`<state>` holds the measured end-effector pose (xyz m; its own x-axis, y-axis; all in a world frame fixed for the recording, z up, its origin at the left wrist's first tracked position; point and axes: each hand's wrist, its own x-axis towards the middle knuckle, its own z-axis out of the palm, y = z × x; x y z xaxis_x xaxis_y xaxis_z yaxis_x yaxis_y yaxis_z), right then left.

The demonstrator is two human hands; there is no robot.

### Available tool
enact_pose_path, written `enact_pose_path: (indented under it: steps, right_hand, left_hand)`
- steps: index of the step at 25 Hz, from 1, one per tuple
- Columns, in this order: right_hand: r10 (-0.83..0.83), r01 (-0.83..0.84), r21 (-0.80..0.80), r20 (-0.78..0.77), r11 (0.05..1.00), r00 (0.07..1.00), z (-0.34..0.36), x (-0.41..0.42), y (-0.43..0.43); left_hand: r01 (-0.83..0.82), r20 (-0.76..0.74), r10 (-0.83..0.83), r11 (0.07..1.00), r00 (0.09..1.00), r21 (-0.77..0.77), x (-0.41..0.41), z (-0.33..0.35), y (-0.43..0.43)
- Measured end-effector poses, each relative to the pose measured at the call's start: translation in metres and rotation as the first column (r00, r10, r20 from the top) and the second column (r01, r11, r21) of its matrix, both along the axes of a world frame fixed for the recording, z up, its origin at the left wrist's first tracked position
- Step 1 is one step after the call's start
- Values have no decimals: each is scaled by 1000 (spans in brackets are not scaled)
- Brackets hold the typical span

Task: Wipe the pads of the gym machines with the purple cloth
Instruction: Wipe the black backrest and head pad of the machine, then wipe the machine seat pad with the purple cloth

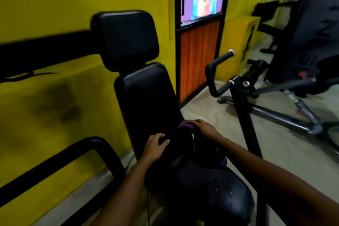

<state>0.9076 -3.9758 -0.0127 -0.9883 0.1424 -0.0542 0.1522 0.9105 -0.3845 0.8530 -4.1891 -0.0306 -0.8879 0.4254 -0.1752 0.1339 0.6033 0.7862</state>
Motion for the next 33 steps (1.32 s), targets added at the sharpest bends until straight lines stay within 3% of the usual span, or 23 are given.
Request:
enact_pose_path:
  steps: [6, 11, 14, 17, 19, 23, 27, 33]
  right_hand:
    - [-102, 91, 56, 228, 994, 968, -75, 73, 26]
    - [-53, -6, 162, 360, 987, 932, -147, 88, -7]
    - [-12, -63, 224, 321, 973, 947, -201, 90, -50]
    - [79, -201, 244, 431, 949, 899, -254, 93, -67]
    - [135, -242, 280, 352, 929, 926, -281, 94, -66]
    - [214, -259, 292, 177, 921, 961, -294, 76, -44]
    - [174, -219, 193, 225, 956, 959, -296, 36, -10]
    - [130, -176, 220, 209, 959, 969, -308, -38, 72]
  left_hand:
    - [-3, 265, 0, 1000, 964, 12, 57, -96, 36]
    - [-303, 464, 243, 951, 852, 59, 102, -169, 42]
    - [-514, 463, 437, 857, 771, 46, 119, -210, 40]
    - [-610, 494, 513, 791, 702, 44, 129, -242, 41]
    - [-682, 523, 554, 727, 648, 74, 130, -264, 46]
    - [-811, 525, 668, 580, 528, 78, 120, -292, 64]
    - [-875, 497, 740, 476, 453, 89, 105, -300, 91]
    - [-915, 349, 854, 402, 386, 29, 102, -311, 113]
